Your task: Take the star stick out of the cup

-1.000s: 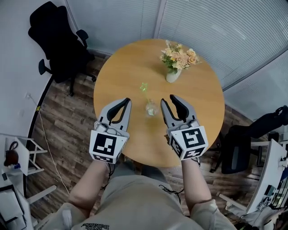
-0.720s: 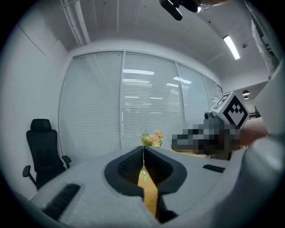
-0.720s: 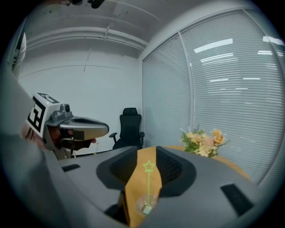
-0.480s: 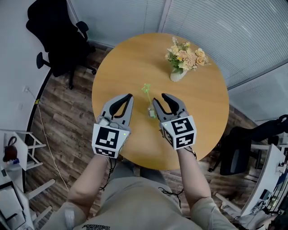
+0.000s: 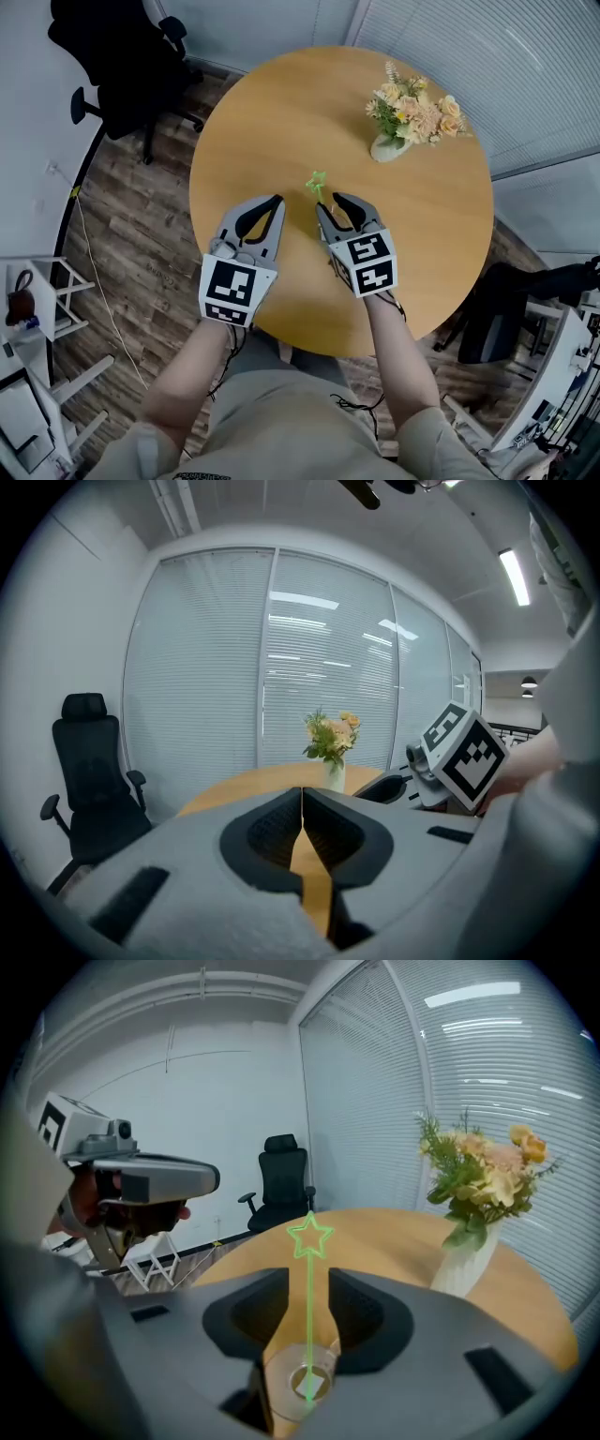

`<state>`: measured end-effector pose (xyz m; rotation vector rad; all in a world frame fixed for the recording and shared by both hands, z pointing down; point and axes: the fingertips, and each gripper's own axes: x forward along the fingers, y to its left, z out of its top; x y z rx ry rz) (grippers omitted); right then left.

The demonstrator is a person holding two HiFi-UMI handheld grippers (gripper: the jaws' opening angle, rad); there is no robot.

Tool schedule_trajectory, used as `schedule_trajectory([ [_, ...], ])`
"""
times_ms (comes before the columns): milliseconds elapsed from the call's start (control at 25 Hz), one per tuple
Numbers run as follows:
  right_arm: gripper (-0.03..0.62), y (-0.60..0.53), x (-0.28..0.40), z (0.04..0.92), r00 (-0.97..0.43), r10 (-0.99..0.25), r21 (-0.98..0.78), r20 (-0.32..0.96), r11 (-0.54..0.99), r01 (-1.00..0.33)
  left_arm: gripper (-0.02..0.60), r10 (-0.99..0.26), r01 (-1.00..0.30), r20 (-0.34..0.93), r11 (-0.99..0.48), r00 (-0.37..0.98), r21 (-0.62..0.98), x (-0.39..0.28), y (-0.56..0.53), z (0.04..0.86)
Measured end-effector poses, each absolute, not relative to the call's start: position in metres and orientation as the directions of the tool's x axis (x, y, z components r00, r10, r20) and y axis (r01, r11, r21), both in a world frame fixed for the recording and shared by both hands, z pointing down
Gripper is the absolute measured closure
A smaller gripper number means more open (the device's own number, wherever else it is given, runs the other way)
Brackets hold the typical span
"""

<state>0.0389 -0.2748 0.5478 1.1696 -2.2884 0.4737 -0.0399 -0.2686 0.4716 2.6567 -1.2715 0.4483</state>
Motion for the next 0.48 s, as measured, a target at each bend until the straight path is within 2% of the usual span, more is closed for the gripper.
schedule_trajectory([
  [480,0.493,-0.284,0.031,0.586,-0.472,-0.595,-0.089,0.651,0.558,-0.825,0.558,-0.701,-0.783,0.404,-0.619,0.587,0.062,-0.045,-0.269,0.515],
])
